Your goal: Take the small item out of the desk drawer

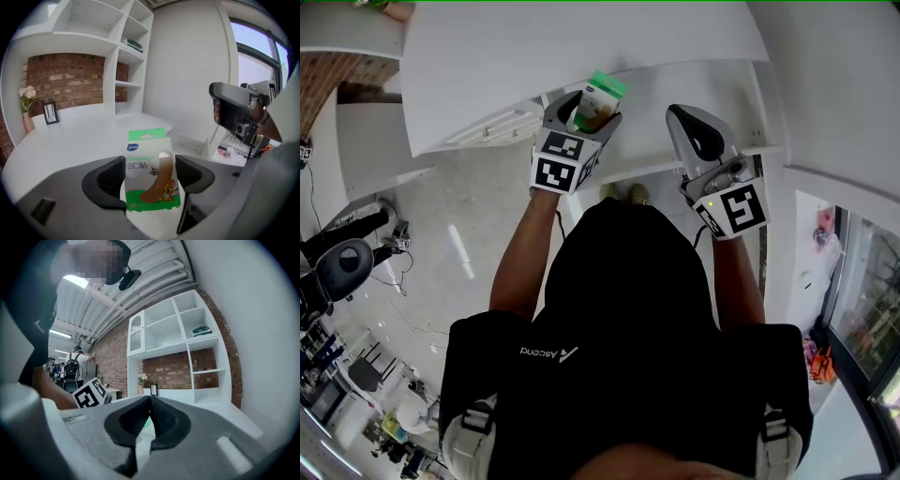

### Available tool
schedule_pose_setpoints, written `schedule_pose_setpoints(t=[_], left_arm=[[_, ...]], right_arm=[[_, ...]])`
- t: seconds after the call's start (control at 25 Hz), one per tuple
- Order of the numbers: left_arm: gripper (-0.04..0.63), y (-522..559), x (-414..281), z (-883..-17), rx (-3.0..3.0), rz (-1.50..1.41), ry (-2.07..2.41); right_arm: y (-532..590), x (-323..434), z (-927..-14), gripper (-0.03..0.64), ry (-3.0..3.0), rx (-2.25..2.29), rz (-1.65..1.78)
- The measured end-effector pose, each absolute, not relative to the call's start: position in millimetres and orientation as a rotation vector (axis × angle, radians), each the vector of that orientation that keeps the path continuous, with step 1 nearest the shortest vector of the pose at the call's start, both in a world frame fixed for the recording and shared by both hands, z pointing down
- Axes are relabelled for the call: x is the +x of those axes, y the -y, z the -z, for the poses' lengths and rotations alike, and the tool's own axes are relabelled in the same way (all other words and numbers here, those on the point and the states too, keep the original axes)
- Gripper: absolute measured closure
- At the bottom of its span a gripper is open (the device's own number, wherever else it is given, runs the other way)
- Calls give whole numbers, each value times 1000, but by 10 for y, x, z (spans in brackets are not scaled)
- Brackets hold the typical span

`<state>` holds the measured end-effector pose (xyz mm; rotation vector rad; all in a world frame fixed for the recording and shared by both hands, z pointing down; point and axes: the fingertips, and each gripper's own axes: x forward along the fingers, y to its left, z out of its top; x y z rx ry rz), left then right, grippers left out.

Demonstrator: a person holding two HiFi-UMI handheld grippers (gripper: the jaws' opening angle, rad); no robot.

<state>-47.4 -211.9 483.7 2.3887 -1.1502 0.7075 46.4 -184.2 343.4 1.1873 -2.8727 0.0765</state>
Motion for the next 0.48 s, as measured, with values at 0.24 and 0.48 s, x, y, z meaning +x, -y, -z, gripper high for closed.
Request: schedule_pose_setpoints(t=[0.24, 0.48], left_arm=[[267, 2061, -443, -4169, 2495, -516, 1224], [267, 1945, -450, -3585, 2582, -402, 1289]], right_arm=[[1745, 423, -3248, 615, 2896, 1191, -44], [1638, 414, -3051, 615, 2931, 1192, -7]])
